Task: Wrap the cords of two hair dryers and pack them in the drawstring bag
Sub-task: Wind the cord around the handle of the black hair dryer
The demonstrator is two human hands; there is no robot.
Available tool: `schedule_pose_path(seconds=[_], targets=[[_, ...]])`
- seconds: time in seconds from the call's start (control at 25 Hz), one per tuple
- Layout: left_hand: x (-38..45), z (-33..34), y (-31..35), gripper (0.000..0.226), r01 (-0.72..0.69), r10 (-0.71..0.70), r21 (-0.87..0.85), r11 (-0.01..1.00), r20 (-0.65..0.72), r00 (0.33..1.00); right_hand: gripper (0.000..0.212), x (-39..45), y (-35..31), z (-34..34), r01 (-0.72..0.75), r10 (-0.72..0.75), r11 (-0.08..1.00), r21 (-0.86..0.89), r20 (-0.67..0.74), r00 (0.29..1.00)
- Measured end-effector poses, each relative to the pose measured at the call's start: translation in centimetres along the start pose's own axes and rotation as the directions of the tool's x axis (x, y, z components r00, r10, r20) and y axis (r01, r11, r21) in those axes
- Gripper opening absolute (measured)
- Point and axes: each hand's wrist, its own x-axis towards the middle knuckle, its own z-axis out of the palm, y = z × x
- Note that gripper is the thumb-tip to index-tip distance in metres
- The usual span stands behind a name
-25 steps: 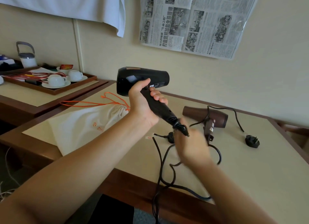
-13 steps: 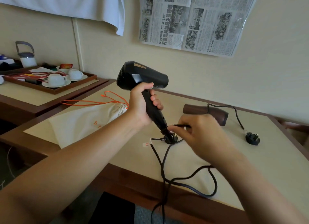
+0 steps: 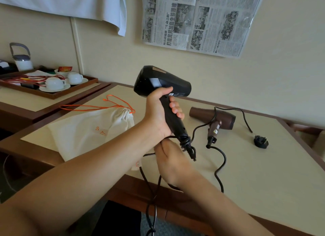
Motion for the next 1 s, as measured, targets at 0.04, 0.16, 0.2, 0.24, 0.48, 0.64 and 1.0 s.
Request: schedule_pose_path(seconds=[0.04, 0.16, 0.2, 0.24, 0.48, 0.64, 1.0], targets=[[0.0, 0.1, -0.1, 0.032, -0.003, 0.003, 0.014, 1.000, -0.005, 1.000, 0.029, -0.1, 0.1, -0.1, -0.015, 0.016, 1.000, -0.011, 0.052, 0.999], [0.3, -0.2, 0.7, 0.032, -0.065, 0.066, 0.128, 0.990, -0.004, 0.998, 0.018, -1.2, 0.0, -0.7, 0.009, -0.006, 1.000, -0.018, 0.145, 0.989], [0.5, -0.5, 1.0, 0.032, -0.080, 0.083, 0.167, 0.983, -0.008, 0.997, 0.015, -1.9, 0.0, -1.3, 0.064, -0.061, 0.998, -0.027, 0.125, 0.990], [0.6, -0.9, 1.2, 0.032, -0.085, 0.090, 0.194, 0.977, -0.016, 0.996, 0.015, -2.4, 0.0, -2.0, 0.116, -0.111, 0.992, -0.039, 0.111, 0.988], [0.6, -2.4, 1.7, 0.029, 0.004, 0.013, 0.214, 0.977, -0.082, 0.997, 0.046, -1.8, 3.4, -9.3, 0.127, -0.214, 0.873, -0.470, -0.136, 0.967], [0.3, -1.7, 1.3, 0.030, 0.112, -0.102, 0.237, 0.965, -0.055, 0.993, 0.056, -1.7, 4.8, -8.6, 0.190, -0.337, 0.845, -0.500, -0.221, 0.915], [-0.2, -0.4, 0.2, 0.030, 0.111, -0.109, 0.067, 0.992, -0.035, 0.993, 0.037, -3.0, 5.5, -4.9, -0.037, -0.041, 0.941, -0.337, -0.221, 0.975]])
